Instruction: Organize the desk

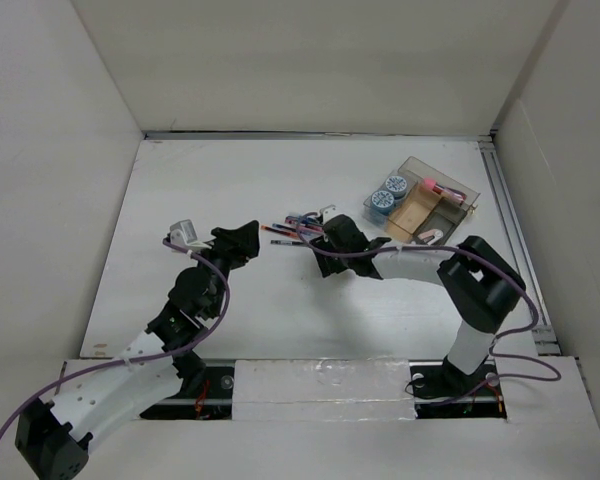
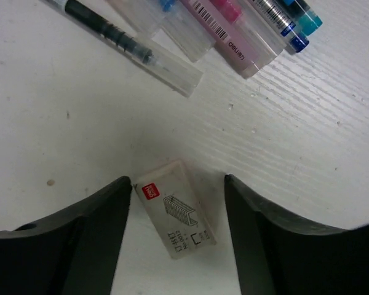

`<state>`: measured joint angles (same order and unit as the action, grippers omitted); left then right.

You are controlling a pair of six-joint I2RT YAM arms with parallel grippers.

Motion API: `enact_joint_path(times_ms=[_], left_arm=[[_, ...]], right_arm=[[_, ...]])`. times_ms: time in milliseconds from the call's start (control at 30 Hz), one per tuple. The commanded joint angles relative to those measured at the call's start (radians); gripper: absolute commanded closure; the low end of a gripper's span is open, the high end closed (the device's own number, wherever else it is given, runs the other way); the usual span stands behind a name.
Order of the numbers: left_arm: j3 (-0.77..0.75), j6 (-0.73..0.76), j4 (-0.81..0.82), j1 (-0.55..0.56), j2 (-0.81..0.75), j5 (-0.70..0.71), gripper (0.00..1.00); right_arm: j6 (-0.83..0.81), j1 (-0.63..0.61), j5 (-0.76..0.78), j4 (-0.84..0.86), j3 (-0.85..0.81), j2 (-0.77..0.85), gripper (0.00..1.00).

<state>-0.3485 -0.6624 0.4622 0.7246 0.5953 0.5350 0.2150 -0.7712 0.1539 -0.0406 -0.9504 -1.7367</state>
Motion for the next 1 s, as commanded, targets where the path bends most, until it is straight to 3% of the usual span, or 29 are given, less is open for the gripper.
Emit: enact_joint_path(times_ms=[0,100,133,167,333,467,600,833,967], left_arm=[[-0.004,0.007,0.035,-0.004,-0.019,0.017,0.29],[-0.006,0.004,0.027,-0.004,-0.023,0.019,0.29],[-0.004,0.004,0.029,-0.004,-0.026,0.02,0.29],[0.002,0.0,0.029,-0.004,-0.032,0.029,0.29],[0.011,0.003,0.044,-0.004,-0.038,0.016,0.29],[-0.007,0.003,0.024,-0.004,-0.019,0.019,0.29],[-0.003,0.004,0.035,-0.004,-0.023,0.016,0.29],[0.002,0.0,0.036,-0.004,-0.023,0.011,0.29],[-0.001,0.001,0.038,-0.004,-0.022,0.003,0.29]], right_arm=[[-0.02,-0.007,0.055,-0.033,-0.057,-0.032,0.36],[-0.005,-0.017,0.071,-0.03,-0.053,-0.043,0.57],[0.016,-0.028,0.099,-0.027,-0.048,-0.031,0.72],[0.033,-0.028,0.108,-0.004,-0.028,-0.018,0.81],[0.092,0.035,0.111,0.099,0.045,0.146,0.84],[0.167,0.185,0.09,0.165,0.102,0.317,0.84],[0.296,0.442,0.122,0.237,0.188,0.481,0.83],[0.406,0.688,0.15,0.265,0.246,0.465,0.78],[0.422,0.734,0.116,0.257,0.217,0.401,0.73]])
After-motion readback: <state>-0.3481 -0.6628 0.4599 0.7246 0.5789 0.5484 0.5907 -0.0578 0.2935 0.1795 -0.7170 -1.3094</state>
